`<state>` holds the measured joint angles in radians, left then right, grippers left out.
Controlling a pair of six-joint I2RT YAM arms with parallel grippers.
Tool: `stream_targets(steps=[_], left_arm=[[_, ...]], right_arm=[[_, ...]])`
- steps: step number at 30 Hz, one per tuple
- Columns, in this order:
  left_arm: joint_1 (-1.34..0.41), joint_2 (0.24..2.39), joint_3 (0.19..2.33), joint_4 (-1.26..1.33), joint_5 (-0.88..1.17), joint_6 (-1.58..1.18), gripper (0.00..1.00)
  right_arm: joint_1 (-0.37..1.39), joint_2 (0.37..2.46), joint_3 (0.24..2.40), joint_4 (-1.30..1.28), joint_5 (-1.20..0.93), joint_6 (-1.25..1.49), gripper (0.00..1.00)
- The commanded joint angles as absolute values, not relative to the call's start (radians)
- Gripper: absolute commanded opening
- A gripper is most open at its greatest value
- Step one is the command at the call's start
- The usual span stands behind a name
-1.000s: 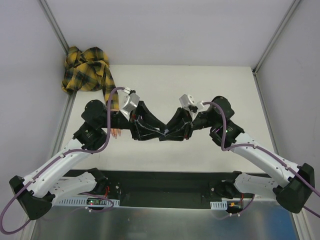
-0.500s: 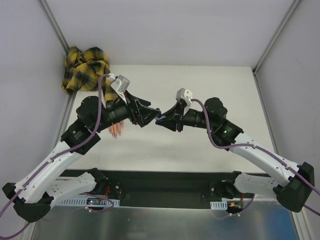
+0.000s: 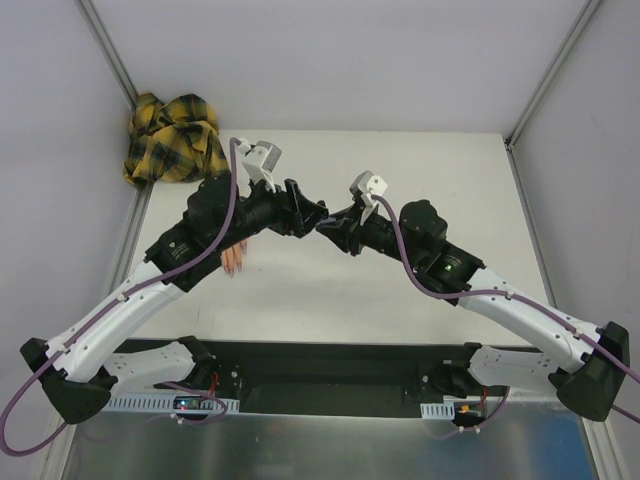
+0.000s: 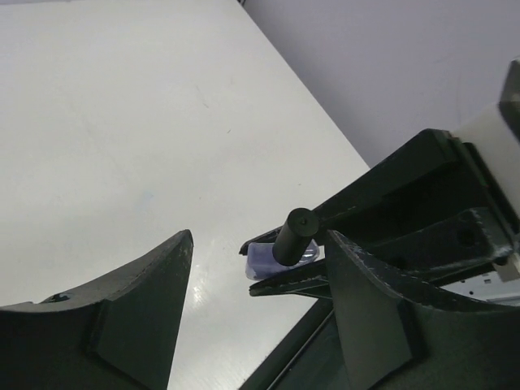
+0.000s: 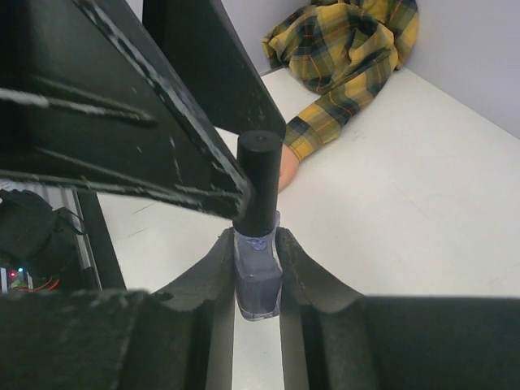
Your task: Paint the nails
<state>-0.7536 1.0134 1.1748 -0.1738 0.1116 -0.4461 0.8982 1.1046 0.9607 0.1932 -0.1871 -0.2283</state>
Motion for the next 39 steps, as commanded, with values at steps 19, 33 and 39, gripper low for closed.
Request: stream_targets(steps=[19, 33, 39], left_arm=[[-0.758, 0.986, 1.072, -0.003, 0.583, -0.328, 0.00], [-0.623, 0.966, 0.891, 0.436, 1.083, -0.493, 0.10], [-0.623, 0.897, 1.011, 0.086, 0.803, -0.354, 0.73]], right_arm=[[0.917, 1.031, 0.988, 0.225, -0.343, -0.316, 0.00], [0.864, 0.996, 0.957, 0.425, -0.980, -0.155, 0.00], [0.862, 1.014, 1.006, 0.195, -0.770, -0.275, 0.00]])
